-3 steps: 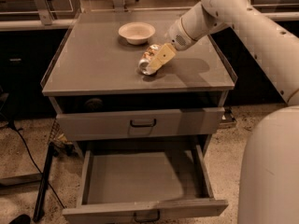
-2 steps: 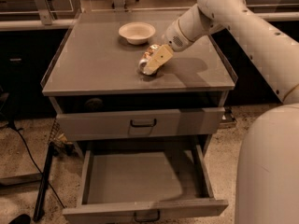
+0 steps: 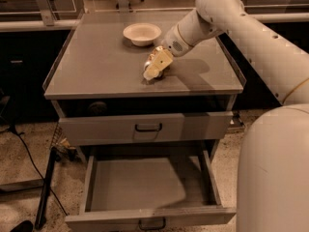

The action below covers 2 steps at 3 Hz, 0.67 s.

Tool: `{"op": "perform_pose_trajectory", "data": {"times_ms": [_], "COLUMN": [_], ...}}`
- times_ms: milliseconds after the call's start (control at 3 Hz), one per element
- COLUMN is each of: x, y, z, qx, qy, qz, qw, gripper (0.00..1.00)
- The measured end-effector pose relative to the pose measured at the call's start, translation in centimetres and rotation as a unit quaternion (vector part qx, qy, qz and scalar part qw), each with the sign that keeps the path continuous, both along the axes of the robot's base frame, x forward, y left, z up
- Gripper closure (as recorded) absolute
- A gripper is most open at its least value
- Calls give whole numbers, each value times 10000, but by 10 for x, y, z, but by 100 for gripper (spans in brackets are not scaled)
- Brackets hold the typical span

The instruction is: Place orange can into middle drawer

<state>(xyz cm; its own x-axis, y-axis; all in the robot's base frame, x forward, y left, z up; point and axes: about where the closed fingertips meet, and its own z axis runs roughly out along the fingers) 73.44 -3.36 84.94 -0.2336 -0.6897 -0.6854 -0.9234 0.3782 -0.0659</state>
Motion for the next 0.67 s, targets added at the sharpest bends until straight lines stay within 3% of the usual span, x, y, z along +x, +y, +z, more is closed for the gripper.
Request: {"op": "perform_pose_trajectory", "data": {"times_ms": [333, 667], "x": [0, 0], "y": [0, 0], "z": [0, 0], "qx": [0, 0], "qy": [1, 1], "qz": [0, 1], "qw": [10000, 10000], "gripper": [16, 40]}}
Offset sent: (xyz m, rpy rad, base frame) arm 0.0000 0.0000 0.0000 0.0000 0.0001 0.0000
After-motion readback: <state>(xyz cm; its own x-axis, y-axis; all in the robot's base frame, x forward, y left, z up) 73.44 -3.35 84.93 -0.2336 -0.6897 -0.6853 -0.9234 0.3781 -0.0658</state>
